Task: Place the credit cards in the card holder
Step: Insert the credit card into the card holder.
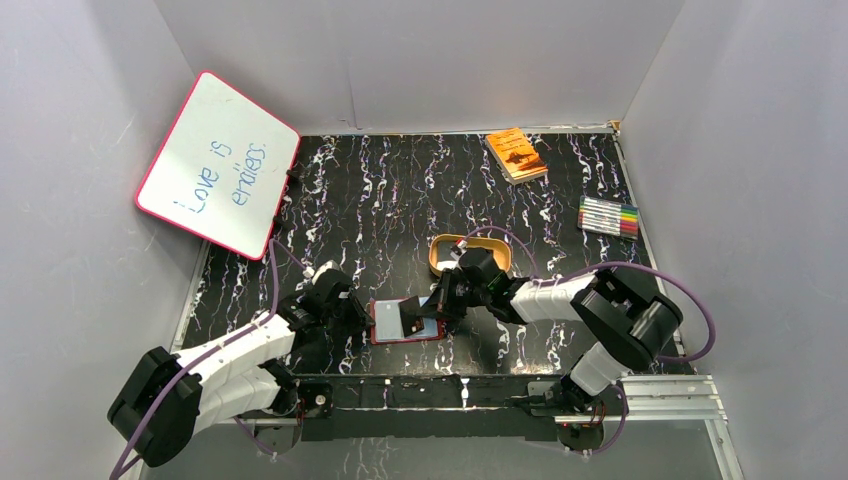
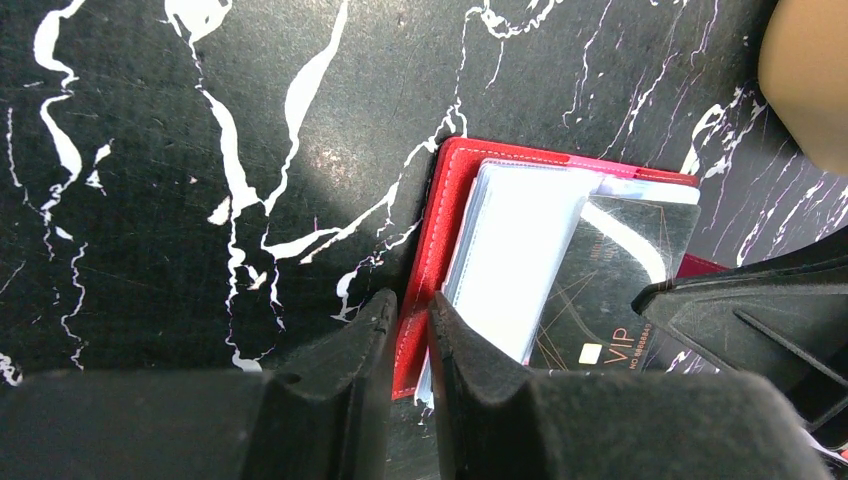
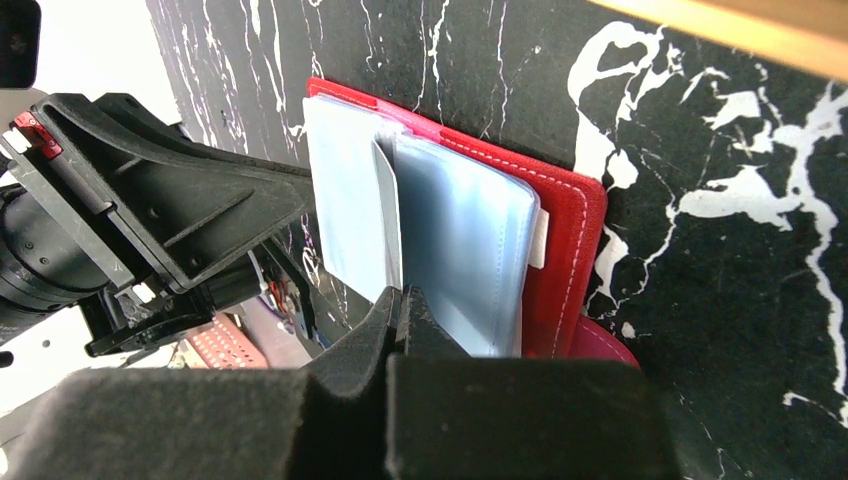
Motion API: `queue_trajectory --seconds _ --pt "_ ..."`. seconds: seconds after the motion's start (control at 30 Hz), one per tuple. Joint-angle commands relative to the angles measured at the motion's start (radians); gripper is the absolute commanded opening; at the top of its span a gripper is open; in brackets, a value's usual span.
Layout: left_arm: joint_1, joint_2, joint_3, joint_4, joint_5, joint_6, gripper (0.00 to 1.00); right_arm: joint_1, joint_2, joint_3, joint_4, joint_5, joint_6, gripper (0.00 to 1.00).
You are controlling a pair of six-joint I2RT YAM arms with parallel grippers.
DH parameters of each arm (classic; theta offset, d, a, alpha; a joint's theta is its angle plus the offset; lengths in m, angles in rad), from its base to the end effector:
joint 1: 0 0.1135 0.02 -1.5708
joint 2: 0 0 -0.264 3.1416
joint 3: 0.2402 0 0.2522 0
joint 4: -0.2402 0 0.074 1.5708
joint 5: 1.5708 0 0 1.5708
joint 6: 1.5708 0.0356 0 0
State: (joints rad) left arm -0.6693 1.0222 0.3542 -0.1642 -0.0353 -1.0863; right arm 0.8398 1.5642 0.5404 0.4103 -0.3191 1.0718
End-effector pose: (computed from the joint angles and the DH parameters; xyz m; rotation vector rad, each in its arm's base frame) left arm 0.1463 -0.1142 0.1531 -0.5444 2.4889 -0.7299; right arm 0.1820 0.2197 0.1374 0.0827 2.5291 1.3029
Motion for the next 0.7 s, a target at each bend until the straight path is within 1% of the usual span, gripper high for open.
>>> queue_trajectory --seconds 0.0,0.4,0.67 --pt "0.002 0.018 -0.034 -0.064 0.013 0.002 0.17 0.015 0.021 0.006 0.024 0.047 0.014 0.0" --pt "0.002 0.021 -0.042 -0.055 0.023 0.0 0.12 0.04 0.038 0.006 0.021 0.088 0.05 0.0" --pt "0.003 0.021 -0.044 -0.05 0.027 -0.001 0.09 0.076 0.048 0.003 -0.007 0.158 0.084 0.0"
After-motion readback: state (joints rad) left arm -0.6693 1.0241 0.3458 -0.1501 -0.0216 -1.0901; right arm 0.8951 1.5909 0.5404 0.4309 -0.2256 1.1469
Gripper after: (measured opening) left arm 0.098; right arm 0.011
